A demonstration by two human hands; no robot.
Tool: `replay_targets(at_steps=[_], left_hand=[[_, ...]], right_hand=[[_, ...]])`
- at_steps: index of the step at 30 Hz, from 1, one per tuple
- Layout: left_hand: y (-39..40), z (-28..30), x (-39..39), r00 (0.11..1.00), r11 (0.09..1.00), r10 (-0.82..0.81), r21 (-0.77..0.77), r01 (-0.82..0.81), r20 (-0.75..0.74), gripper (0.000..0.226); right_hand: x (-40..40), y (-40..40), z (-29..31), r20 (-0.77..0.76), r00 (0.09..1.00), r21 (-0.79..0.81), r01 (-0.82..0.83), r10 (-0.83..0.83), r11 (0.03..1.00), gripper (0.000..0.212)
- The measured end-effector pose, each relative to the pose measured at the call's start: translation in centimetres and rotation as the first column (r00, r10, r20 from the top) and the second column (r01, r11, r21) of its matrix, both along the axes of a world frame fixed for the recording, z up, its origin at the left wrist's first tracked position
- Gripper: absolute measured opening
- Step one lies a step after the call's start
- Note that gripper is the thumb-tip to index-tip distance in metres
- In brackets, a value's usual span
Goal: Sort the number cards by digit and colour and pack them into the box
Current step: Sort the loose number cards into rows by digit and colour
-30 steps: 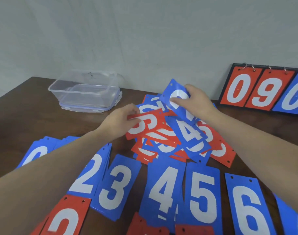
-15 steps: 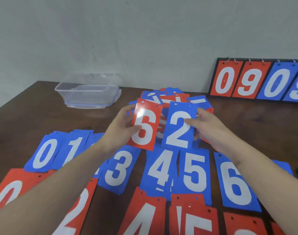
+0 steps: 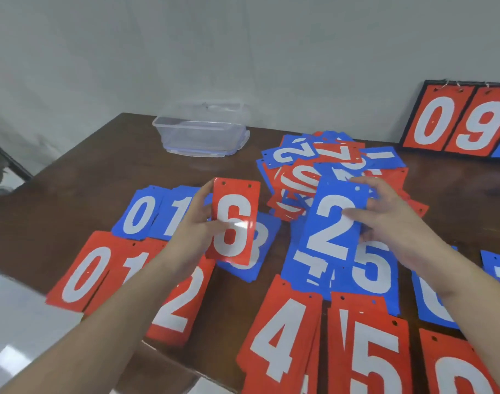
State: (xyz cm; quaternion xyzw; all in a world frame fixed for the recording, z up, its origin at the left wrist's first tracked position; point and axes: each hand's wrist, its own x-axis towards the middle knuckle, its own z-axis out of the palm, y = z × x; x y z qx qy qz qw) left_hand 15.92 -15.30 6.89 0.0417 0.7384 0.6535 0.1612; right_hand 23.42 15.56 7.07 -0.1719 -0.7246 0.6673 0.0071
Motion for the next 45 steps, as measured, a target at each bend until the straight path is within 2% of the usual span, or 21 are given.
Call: replay_targets(at_steps=[6, 13, 17, 21, 26, 30, 32, 34, 36, 38, 42, 45], left_hand=[[-6.4, 0.2, 1.5, 0.981, 0.981, 0.192, 0.03, -0.192, 0.018, 0.045], [-11.5, -1.0, 2.3, 0.954, 0.956, 0.292, -0.008, -0.292, 0.064, 0.04], [-12.7, -0.9, 2.4, 0.956, 0.957, 0.29, 0.017, -0.291, 0.039, 0.047], [-14.4, -0.6, 2.0, 0.968, 0.967, 0.252, 0.033, -0.251, -0.009, 0.07], [-16.6, -0.2, 1.3, 0.963, 0.962, 0.269, 0.046, -0.268, -0.011, 0.063], [-17.6, -0.2, 0.3, 0.964, 0.961, 0.266, 0.073, -0.266, 0.009, 0.059], [-17.8, -0.3, -0.2, 0.975, 0.971, 0.223, 0.084, -0.224, 0.015, 0.059], [-17.9, -0.5, -0.7, 0.981, 0.977, 0.191, 0.087, -0.193, 0.028, 0.057], [-17.8, -0.7, -1.3, 0.984, 0.982, 0.174, 0.075, -0.175, 0.026, 0.053], [-17.4, -0.7, -1.9, 0.988, 0.986, 0.153, 0.07, -0.154, 0.026, 0.048], [-15.7, -0.6, -2.9, 0.996, 0.994, 0.073, 0.083, -0.077, 0.049, 0.041], [-13.3, -1.1, -3.7, 0.998, 0.994, 0.011, 0.104, -0.017, 0.056, 0.037]], right_hand=[[-0.8, -4.3, -0.9, 0.013, 0.998, 0.001, -0.069, 0.069, 0.998, 0.037], [-3.3, -9.4, -1.2, 0.014, 0.992, 0.017, -0.124, 0.124, 0.992, 0.029], [-6.0, -12.8, -0.7, 0.035, 0.982, 0.109, -0.186, 0.183, 0.977, 0.025], [-9.2, -15.3, -0.3, 0.096, 0.974, 0.074, -0.214, 0.207, 0.974, 0.024], [-12.8, -17.3, -0.5, 0.113, 0.967, 0.203, -0.249, 0.23, 0.947, 0.021], [-14.8, -18.7, -1.7, 0.105, 0.969, 0.466, -0.247, 0.225, 0.849, 0.02], [-15.2, -18.9, -2.3, 0.134, 0.969, 0.627, -0.245, 0.208, 0.739, 0.023], [-15.3, -18.9, -2.7, 0.166, 0.972, 0.785, -0.232, 0.165, 0.575, 0.034], [-15.0, -18.8, -2.7, 0.153, 0.98, 0.84, -0.197, 0.126, 0.506, 0.046], [-14.4, -18.2, -2.4, 0.101, 0.988, 0.829, -0.146, 0.113, 0.54, 0.049], [-11.5, -15.5, -1.9, -0.038, 0.996, 0.74, -0.023, 0.076, 0.673, 0.035], [-8.3, -12.5, -1.6, -0.054, 0.998, 0.7, 0.022, 0.023, 0.714, 0.031]])
